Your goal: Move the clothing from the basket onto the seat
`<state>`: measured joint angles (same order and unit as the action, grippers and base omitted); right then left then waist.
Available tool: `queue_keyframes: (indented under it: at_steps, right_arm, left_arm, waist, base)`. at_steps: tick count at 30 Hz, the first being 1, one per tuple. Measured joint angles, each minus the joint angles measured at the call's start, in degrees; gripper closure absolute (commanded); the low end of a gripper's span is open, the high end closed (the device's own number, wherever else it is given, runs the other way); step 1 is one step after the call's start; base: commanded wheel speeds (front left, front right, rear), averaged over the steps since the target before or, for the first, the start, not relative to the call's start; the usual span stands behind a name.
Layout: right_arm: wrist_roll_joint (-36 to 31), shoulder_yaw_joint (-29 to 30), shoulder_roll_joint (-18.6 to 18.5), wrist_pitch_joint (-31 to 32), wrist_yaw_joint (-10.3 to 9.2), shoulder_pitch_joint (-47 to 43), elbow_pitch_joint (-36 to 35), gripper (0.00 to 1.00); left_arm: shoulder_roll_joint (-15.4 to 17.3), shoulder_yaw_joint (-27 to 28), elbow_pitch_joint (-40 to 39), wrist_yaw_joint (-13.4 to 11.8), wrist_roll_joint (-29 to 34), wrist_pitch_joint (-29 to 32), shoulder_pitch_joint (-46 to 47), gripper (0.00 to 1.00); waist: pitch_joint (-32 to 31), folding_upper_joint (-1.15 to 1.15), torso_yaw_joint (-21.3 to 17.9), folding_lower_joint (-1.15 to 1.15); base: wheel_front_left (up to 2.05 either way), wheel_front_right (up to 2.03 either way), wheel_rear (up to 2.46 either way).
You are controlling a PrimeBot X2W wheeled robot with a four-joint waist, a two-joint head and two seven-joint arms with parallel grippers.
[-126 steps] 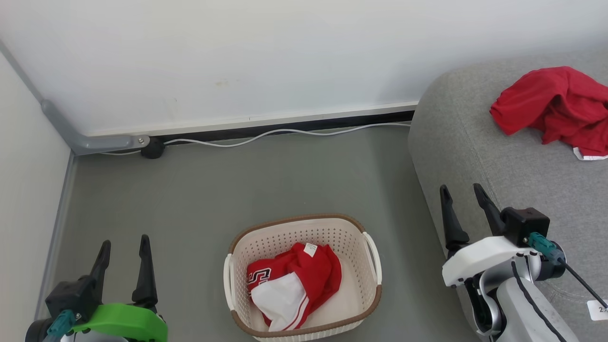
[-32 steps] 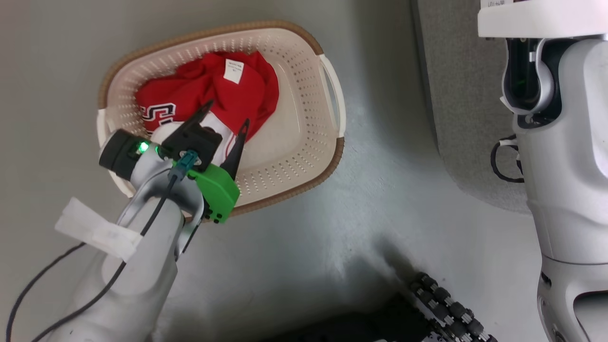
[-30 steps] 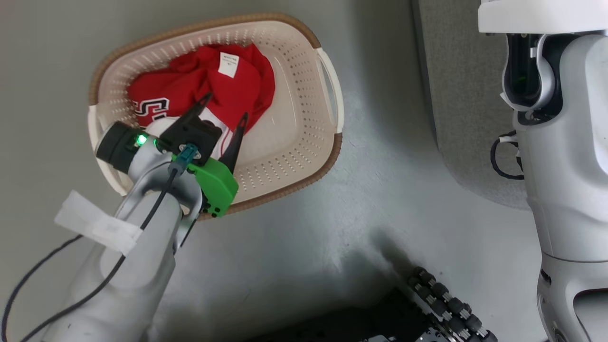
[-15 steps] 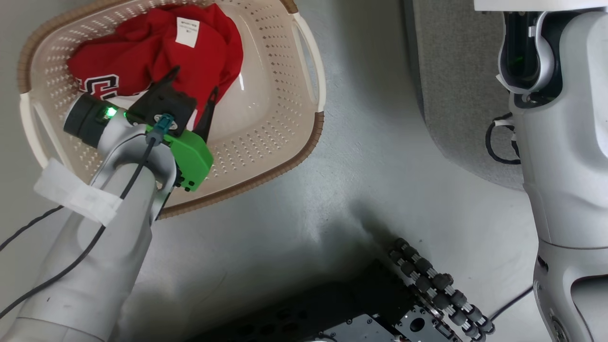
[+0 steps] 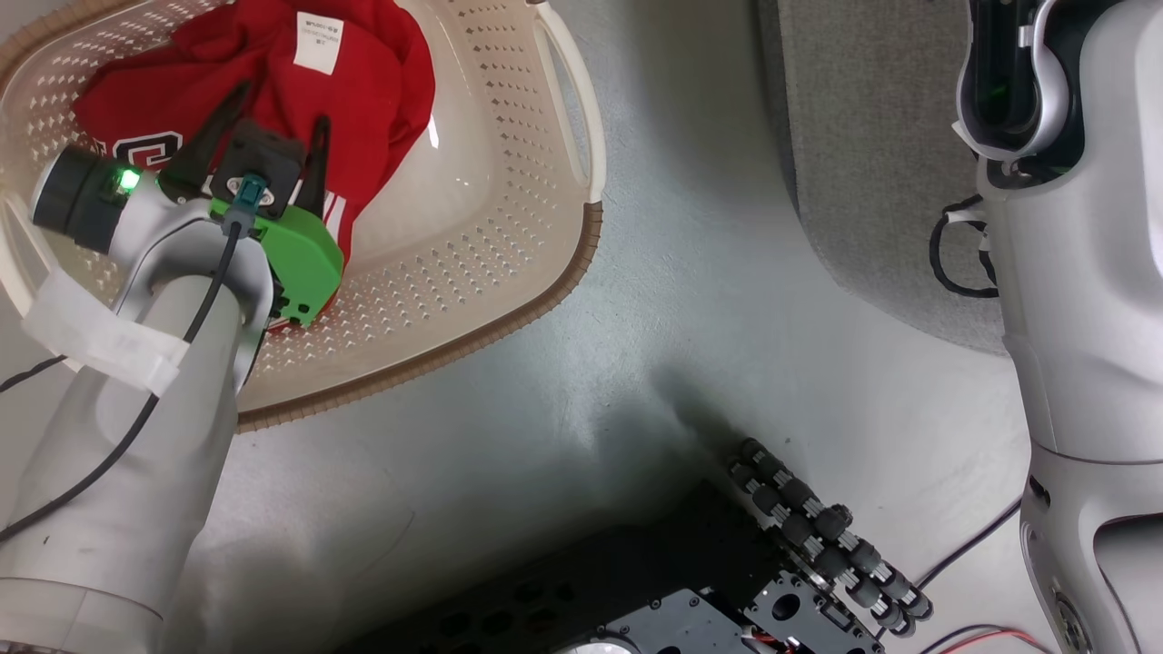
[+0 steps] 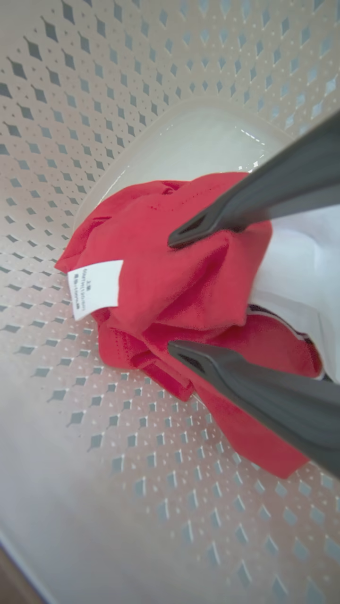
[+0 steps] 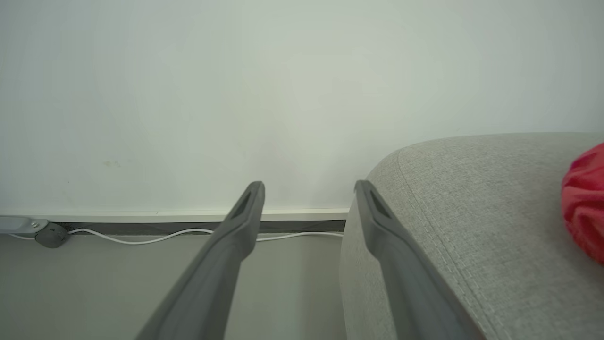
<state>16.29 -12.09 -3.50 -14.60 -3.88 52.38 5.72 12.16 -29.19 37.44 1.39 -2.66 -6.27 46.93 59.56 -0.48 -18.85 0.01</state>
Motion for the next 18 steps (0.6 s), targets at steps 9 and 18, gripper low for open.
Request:
queue_keyframes:
  at_steps: [9, 18]
  right_arm:
    - [0.0, -0.01, 0.04, 0.0, 0.0, 0.0, 0.0, 0.0]
    - [-0.04, 0.03, 0.14, 0.0, 0.0, -0.01, 0.46, 0.0]
  left_arm:
    - [-1.31, -0.54, 3.52, -0.13, -0.11, 0.16, 0.07, 0.05]
    - [-3.04, -1.42, 4.83, 1.23, -0.71, -2.32, 1.57, 1.0]
  waist:
    - [0.38, 0.0, -0.01, 0.0]
    - [-0.07, 0.0, -0.01, 0.0]
  base:
    - [0.0, 0.0, 0.0]
    - [0.0, 0.0, 0.0]
